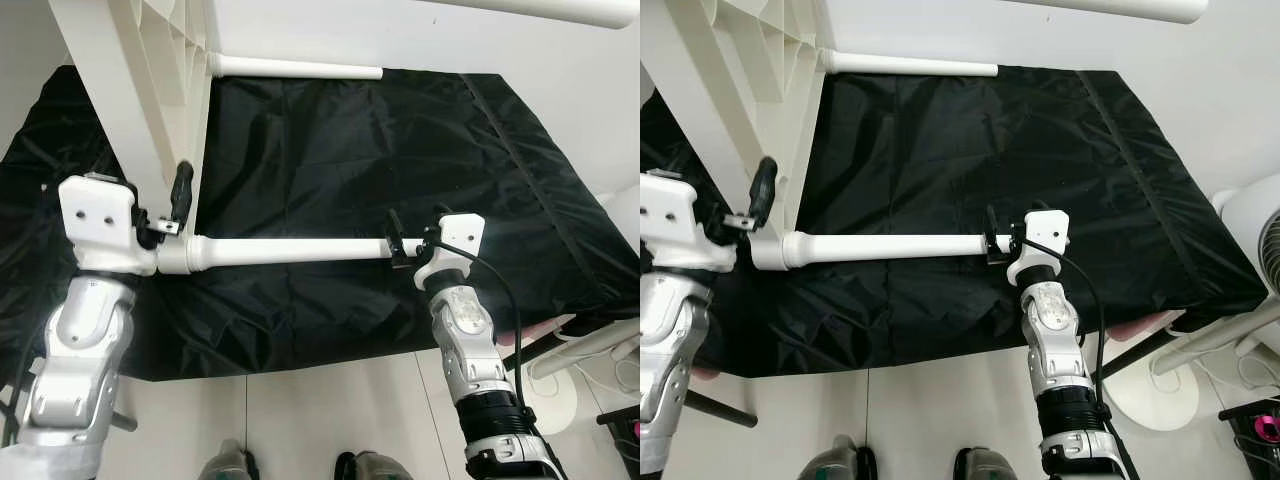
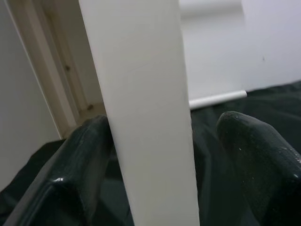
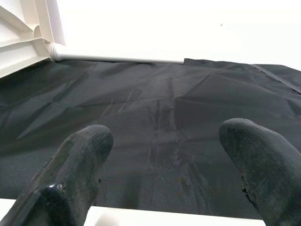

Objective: Building children table

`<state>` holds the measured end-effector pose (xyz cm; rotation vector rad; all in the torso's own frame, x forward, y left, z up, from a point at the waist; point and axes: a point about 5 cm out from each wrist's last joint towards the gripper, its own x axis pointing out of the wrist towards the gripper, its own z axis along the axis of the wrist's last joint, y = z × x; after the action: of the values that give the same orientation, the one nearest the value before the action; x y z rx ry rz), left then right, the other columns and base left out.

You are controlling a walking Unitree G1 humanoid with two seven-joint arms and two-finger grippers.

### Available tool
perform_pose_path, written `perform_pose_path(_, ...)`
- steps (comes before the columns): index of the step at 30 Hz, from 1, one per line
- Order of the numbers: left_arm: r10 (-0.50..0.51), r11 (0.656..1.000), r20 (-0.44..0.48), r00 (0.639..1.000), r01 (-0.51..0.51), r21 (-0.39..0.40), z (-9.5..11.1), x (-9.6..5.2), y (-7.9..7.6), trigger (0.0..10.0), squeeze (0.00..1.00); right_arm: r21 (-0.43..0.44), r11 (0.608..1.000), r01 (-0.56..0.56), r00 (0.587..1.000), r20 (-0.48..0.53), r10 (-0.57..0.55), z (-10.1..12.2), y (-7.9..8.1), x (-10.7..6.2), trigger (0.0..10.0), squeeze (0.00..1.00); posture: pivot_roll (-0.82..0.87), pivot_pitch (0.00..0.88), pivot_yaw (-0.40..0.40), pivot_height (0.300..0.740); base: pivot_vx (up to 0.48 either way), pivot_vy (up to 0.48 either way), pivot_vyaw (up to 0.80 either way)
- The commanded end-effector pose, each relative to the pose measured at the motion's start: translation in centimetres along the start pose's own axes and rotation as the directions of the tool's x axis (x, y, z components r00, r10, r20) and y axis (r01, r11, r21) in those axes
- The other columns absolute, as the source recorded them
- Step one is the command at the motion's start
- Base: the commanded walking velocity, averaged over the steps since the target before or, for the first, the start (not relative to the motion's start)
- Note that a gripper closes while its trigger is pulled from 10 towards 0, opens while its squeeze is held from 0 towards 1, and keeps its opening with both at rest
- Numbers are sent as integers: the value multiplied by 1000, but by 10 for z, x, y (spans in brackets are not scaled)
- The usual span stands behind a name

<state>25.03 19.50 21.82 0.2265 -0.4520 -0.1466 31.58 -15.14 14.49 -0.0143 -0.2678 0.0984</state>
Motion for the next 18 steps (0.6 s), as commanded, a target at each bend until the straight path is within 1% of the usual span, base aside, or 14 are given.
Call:
perform_pose_path(1, -234, 972, -23, 972, 234, -8, -2, -4, -14, 10000, 0, 16, 1000, 1, 1000, -3, -1, -2, -1, -2, 10000, 0, -7, 100, -1, 740, 0, 0, 0)
perform_pose_path(2, -234, 972, -23, 972, 234, -8, -2, -4, -14, 10000, 0, 16, 1000, 1, 1000, -3, -1, -2, -1, -2, 10000, 0, -7, 100, -1, 740, 0, 0, 0)
perform_pose_path(4, -222, 975, -31, 975, 221, -12, 1, -11, -11, 10000, 0, 18, 1000, -6, 1000, -7, 6, -4, 1, -2, 10000, 0, 5, 106, -4, 740, 0, 0, 0)
perform_pose_path(7, -213, 977, -35, 976, 213, -5, 2, -14, -10, 10000, 0, 18, 1000, -10, 1000, -9, 10, -4, 2, -2, 10000, 0, 14, 107, -4, 740, 0, 0, 0)
perform_pose_path(9, -188, 982, -47, 981, 188, -12, 5, -21, -9, 10000, 0, 20, 1000, -13, 1000, -10, 13, -5, 2, -2, 10000, 0, 23, 108, -7, 740, 0, 0, 0)
perform_pose_path(10, -188, 982, -47, 981, 188, -12, 5, -21, -9, 10000, 0, 20, 1000, -13, 1000, -10, 13, -5, 2, -2, 10000, 0, 23, 108, -7, 740, 0, 0, 0)
perform_pose_path(13, -168, 985, -51, 985, 166, -35, 9, -32, -10, 10000, 0, 24, 999, -21, 1000, -9, 21, -5, 4, 1, 10000, 0, 46, 110, -16, 740, 0, 0, 0)
perform_pose_path(15, -134, 991, -33, 990, 134, 4, 12, -34, -8, 10000, 0, 26, 999, -30, 999, -10, 31, -6, 6, 2, 10000, 0, 51, 108, -18, 740, 0, 0, 0)
perform_pose_path(18, -127, 992, -14, 992, 127, -5, 15, -36, -15, 10000, 0, 25, 998, -50, 999, -9, 51, -6, 9, 2, 10000, 0, 60, 104, -27, 740, 0, 0, 0)
